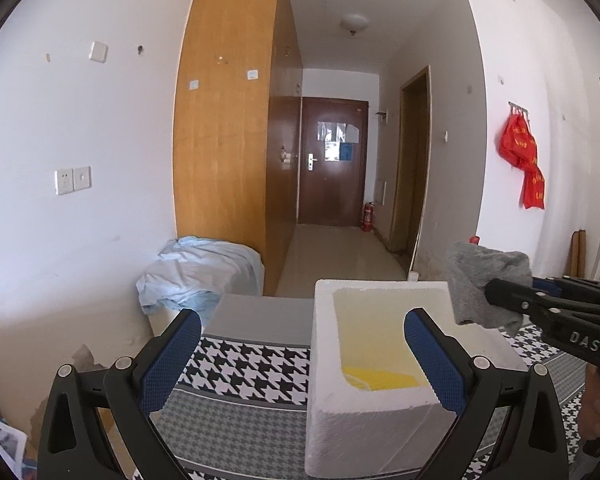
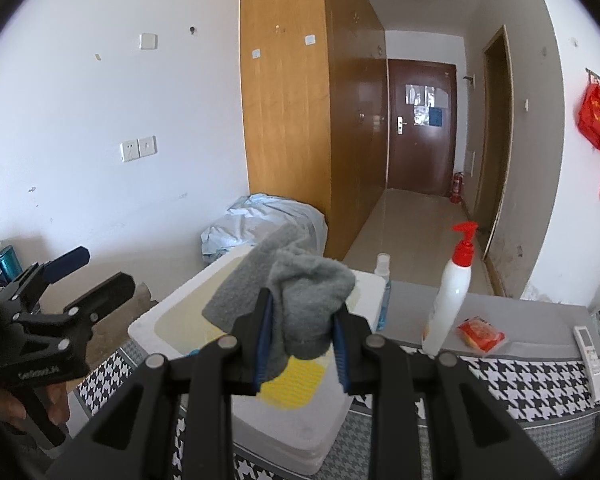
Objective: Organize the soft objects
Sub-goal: 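Carry the gray cloth over the foam box and open the right gripper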
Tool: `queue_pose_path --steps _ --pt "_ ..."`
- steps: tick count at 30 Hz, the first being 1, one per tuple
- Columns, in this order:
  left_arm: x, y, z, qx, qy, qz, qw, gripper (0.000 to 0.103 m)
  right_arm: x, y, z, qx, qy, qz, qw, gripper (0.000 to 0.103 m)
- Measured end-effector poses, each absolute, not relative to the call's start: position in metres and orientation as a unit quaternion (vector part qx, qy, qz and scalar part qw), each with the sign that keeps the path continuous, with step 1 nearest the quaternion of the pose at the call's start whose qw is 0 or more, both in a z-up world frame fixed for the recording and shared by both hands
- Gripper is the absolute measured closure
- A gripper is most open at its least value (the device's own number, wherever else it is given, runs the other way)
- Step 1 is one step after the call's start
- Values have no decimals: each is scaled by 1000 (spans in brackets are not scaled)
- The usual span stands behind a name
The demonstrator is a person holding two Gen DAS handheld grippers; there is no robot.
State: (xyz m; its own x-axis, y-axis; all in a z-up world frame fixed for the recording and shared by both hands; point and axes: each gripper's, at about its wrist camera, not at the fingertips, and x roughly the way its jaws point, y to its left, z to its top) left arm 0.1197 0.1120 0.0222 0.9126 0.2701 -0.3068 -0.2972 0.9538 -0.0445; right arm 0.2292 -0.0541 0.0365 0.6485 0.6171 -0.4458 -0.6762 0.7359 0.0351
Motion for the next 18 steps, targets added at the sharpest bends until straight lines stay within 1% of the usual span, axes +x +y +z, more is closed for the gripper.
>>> queue_pose_path --steps 12,15,17,18 --pt "108 125 18 -63 154 157 973 1 242 -32 28 -74 242 355 900 71" --pt "106 126 16 -63 156 160 973 1 245 -27 26 -76 247 355 898 68" --pt "105 127 15 -65 156 161 972 1 245 -22 25 -79 249 358 897 63" --pt "105 128 15 -66 157 162 972 1 245 -20 24 -81 249 359 896 58"
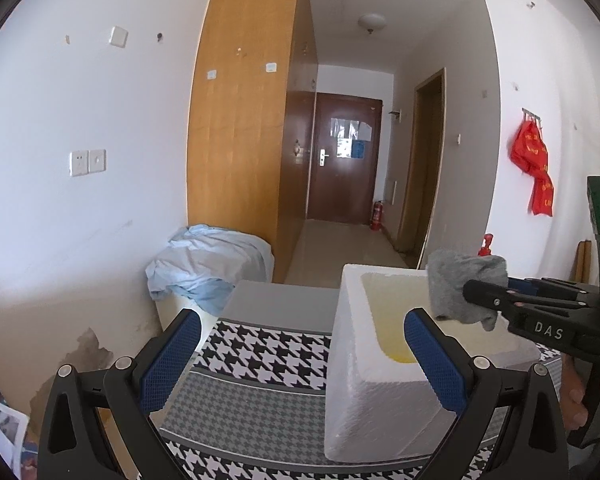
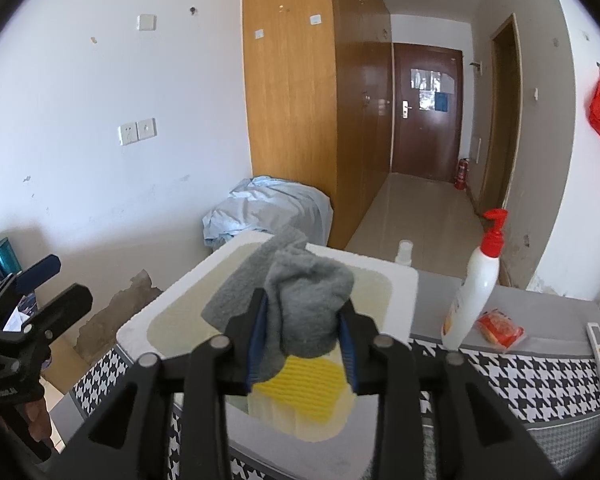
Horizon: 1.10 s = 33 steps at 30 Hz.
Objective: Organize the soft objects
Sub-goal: 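Carry the gray cloth over the foam box and open the right gripper, then move both grippers away from the foam box back over the table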
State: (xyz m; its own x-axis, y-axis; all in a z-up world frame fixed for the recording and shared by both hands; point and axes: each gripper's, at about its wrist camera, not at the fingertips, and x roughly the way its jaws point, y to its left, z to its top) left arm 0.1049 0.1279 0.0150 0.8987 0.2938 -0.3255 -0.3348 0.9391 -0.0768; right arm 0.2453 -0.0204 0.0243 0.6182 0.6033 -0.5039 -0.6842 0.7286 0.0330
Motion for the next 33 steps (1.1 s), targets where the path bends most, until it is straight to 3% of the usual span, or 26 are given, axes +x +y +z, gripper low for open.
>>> queue_pose_path --steps 2,4,9,18,33 --pt "104 129 14 -67 157 163 972 1 245 -16 22 -85 251 363 893 54" --pt "104 129 14 -68 157 164 971 1 244 -14 21 -87 254 364 892 37" --pt "103 130 14 -67 157 165 971 1 243 -16 20 -83 263 365 890 20" --pt "101 125 14 -65 159 166 971 1 234 -30 25 -71 256 364 893 8" --pt "88 101 28 -51 149 152 976 1 205 -58 42 -68 221 363 903 4"
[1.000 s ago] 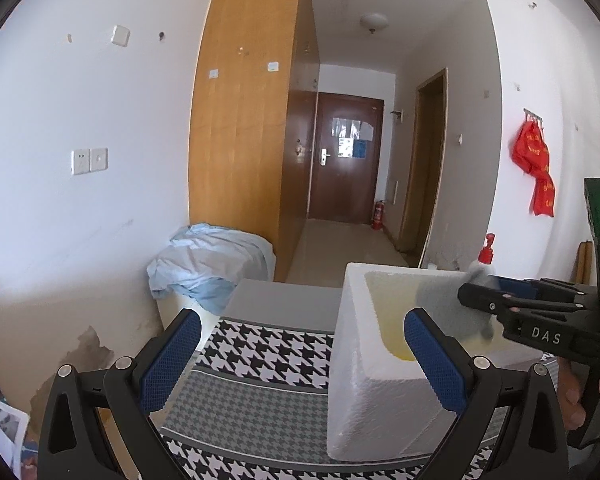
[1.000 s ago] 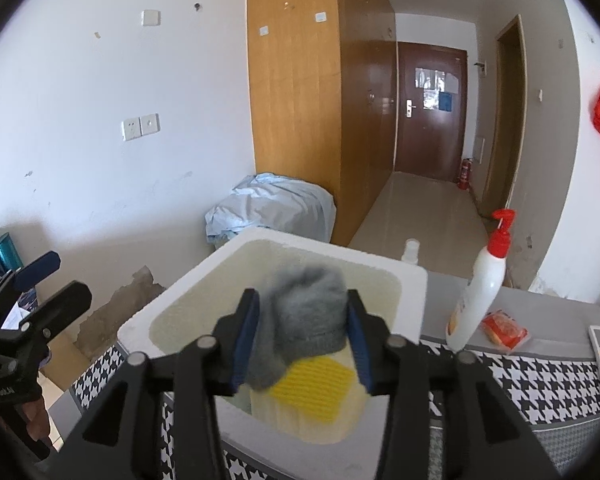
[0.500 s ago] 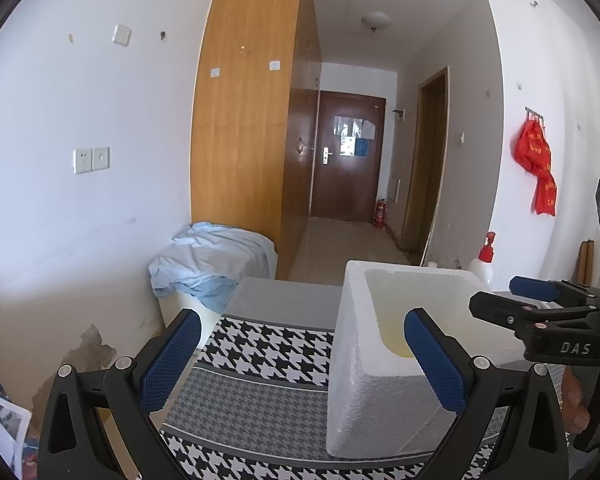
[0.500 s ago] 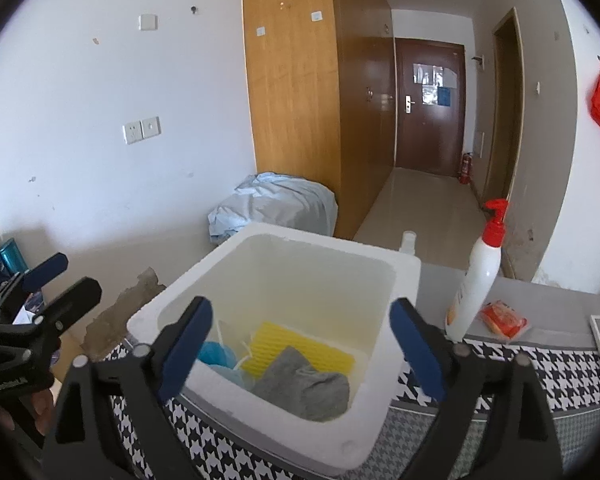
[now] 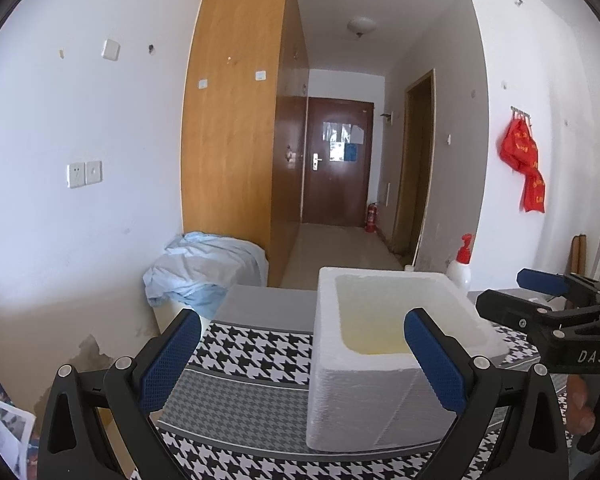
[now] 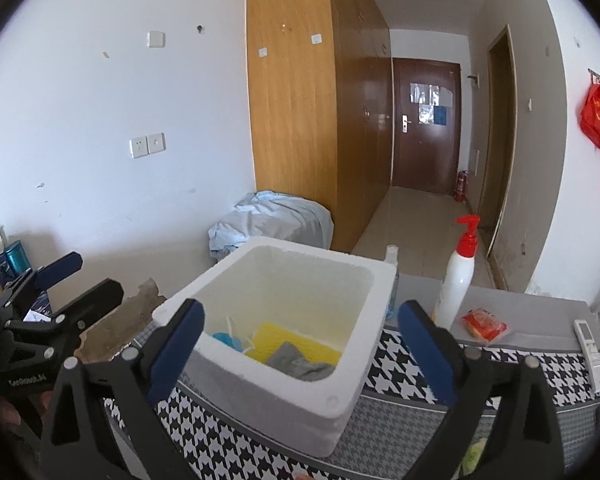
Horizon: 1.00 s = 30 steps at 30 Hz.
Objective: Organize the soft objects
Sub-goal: 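Move both grippers away from the foam box back over the table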
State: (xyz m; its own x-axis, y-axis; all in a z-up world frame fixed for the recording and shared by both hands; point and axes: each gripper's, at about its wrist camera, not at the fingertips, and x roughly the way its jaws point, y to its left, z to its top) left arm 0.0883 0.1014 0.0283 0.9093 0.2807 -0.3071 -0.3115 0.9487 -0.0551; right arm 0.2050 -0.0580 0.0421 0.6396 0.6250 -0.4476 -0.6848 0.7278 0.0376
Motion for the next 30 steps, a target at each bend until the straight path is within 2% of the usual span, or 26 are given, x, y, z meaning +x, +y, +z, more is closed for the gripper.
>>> queue_pose_path --steps 30 --pt "67 55 38 -28 132 116 984 1 169 -109 41 -64 179 359 914 4"
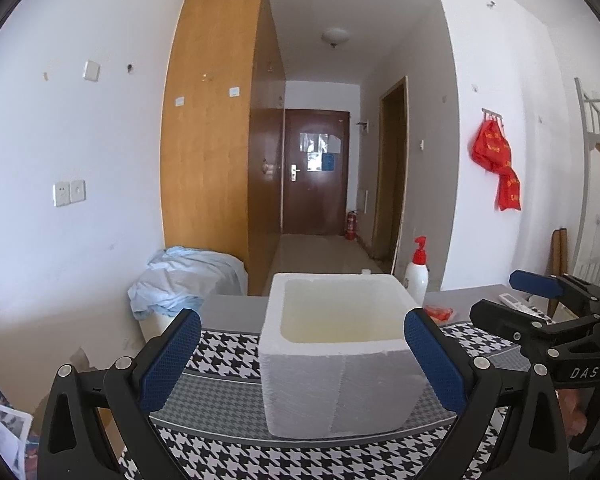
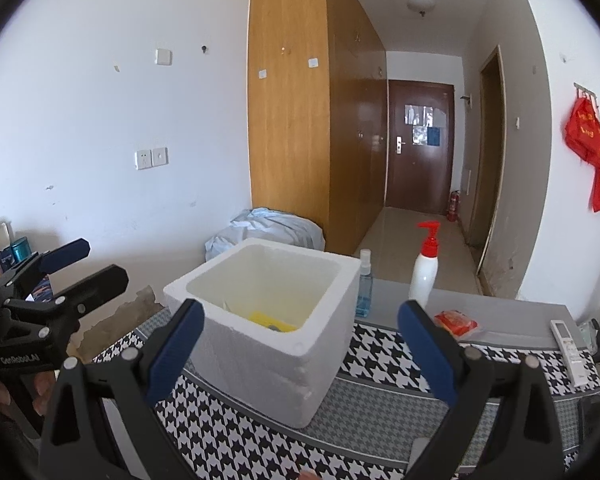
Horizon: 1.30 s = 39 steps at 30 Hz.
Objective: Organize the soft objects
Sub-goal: 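Move both grippers away from the foam box back over the table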
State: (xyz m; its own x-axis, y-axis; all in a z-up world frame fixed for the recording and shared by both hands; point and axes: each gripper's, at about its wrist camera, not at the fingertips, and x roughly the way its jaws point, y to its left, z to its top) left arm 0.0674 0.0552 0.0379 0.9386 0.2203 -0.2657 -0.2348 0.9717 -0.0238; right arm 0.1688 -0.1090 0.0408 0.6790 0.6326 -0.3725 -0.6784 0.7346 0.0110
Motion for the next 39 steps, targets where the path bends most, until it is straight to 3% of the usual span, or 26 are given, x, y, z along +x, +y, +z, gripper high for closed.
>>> queue_pose_path --steps 39 --pt "55 32 12 -23 127 71 989 1 145 -147 13 -52 184 346 918 4"
